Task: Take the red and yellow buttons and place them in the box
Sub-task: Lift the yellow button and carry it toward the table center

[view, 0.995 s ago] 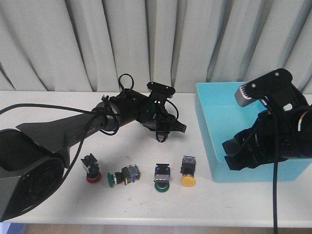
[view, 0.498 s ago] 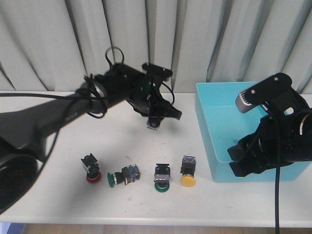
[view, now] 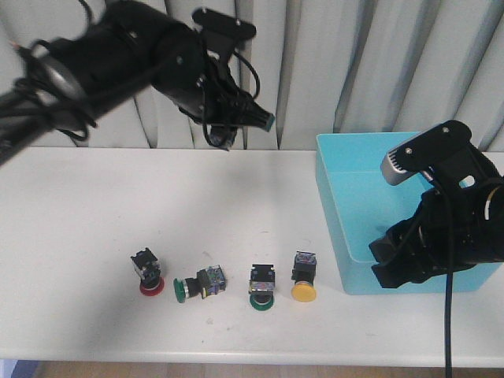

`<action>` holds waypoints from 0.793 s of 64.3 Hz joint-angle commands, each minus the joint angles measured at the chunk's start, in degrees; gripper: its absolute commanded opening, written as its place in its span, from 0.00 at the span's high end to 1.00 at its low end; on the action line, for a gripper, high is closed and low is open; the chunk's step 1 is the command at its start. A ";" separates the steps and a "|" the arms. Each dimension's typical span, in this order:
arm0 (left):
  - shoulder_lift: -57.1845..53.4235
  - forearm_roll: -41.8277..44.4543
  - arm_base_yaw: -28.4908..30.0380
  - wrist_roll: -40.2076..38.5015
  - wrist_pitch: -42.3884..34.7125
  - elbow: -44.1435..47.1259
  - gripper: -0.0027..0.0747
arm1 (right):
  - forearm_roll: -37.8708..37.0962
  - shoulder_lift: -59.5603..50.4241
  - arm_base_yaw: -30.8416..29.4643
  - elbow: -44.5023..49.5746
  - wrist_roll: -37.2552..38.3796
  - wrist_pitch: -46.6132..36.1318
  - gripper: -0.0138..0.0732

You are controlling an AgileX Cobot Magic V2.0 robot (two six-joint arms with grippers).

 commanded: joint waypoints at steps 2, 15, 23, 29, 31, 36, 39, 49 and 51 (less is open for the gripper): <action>-6.68 0.60 0.47 0.54 -1.64 -0.60 0.76 | -0.23 -1.36 0.05 -1.43 -0.29 -2.48 0.41; -16.90 -4.92 1.38 0.89 -12.30 17.14 0.76 | -0.23 -1.36 0.05 -1.43 -0.29 -2.48 0.41; -25.69 -11.93 1.82 4.36 -24.25 33.15 0.76 | -0.23 -1.36 0.05 -1.43 -0.29 -2.54 0.41; -32.19 -18.05 2.62 7.55 -30.93 44.69 0.76 | -0.23 -1.36 0.05 -1.43 -0.29 -2.48 0.41; -34.44 -20.33 2.87 8.69 -32.21 47.87 0.76 | -0.23 -1.36 0.05 -1.43 -0.29 -2.48 0.41; -38.43 -24.13 3.86 12.30 -33.93 55.54 0.76 | -0.23 -1.36 0.05 -1.43 -0.29 -2.48 0.41; -40.86 -26.83 4.31 13.79 -34.15 59.08 0.76 | -0.23 -1.36 0.05 -1.43 -0.29 -2.48 0.41; -46.01 -38.74 4.61 22.13 -35.94 68.91 0.76 | -0.23 -1.36 0.05 -1.43 -0.29 -2.48 0.41; -46.50 -41.52 4.61 24.00 -36.40 70.15 0.76 | -0.23 -1.36 0.05 -1.43 -0.29 -2.48 0.41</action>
